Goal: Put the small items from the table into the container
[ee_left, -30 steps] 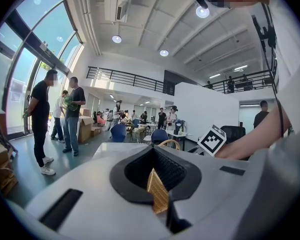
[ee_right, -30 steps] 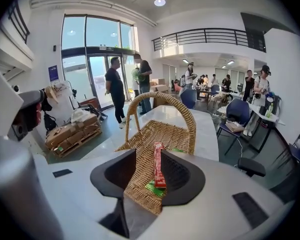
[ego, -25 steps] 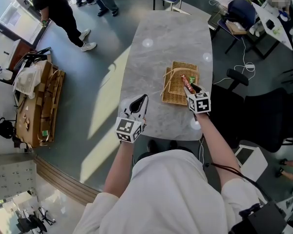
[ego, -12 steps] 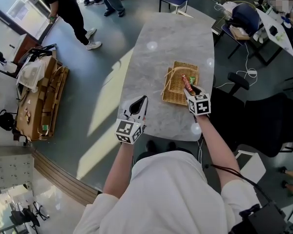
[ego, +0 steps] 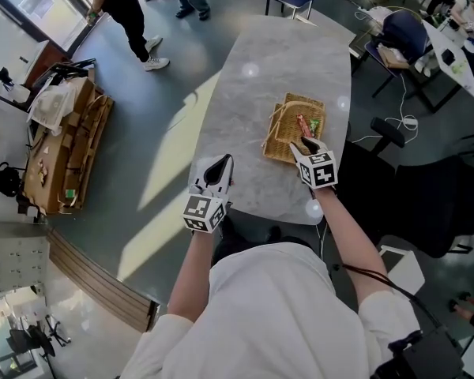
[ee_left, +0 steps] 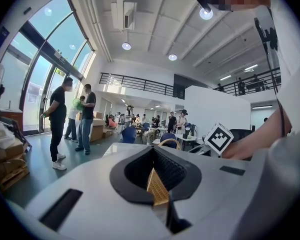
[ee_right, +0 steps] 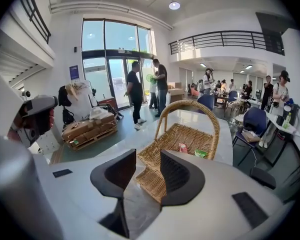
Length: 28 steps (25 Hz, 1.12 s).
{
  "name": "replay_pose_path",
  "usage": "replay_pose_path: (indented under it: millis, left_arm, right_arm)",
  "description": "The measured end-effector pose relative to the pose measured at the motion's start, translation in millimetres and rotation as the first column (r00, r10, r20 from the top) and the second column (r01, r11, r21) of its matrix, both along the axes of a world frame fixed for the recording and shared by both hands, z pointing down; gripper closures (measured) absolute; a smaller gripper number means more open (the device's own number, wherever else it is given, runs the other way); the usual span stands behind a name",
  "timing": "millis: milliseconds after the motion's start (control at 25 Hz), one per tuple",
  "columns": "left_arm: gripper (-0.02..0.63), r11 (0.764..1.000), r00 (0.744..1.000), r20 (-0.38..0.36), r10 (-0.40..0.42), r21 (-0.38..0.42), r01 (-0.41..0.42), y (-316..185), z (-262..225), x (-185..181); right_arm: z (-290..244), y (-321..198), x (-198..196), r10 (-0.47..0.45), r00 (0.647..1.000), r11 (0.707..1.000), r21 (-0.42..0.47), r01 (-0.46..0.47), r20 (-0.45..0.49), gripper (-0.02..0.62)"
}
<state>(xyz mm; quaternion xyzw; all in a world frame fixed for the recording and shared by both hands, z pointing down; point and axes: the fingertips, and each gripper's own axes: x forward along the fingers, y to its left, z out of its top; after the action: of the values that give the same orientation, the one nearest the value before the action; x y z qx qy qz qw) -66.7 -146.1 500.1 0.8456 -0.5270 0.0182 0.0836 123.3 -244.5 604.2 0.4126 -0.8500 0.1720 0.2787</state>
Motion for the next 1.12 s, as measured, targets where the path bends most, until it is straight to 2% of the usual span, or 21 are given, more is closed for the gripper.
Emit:
replay_pose_path:
  millis: [280, 480, 600, 880, 1120]
  left_arm:
    - [0.598, 1.000, 1.000, 0.010, -0.002, -0.019, 0.002, -10, 12, -51]
    - [0.598, 0.998, 0.999, 0.026, 0.018, -0.062, -0.017, -19, 34, -100]
    - [0.598, 0.996, 1.000, 0.019, 0.018, -0.088, -0.017, -21, 48, -119]
    - [0.598, 0.990, 1.000, 0.015, 0.020, -0.140, -0.018, -26, 75, -172]
    - [0.598, 0.971, 1.000, 0.000, 0.031, -0.237, -0.030, -14, 113, -210]
  right_arm:
    - [21, 19, -62, -0.062, 0.997, 0.997, -0.041, 0.064, 0.046, 0.448]
    - [55, 30, -122, -0.080, 0.995, 0.992, -0.094, 0.085, 0.051, 0.448]
    - [86, 41, -145, -0.090, 0.995, 0.985, -0.146, 0.095, 0.041, 0.448]
    - [158, 63, -197, -0.117, 0.993, 0.955, -0.277, 0.109, -0.010, 0.448]
    - [220, 90, -236, -0.127, 0.991, 0.914, -0.393, 0.100, -0.045, 0.448]
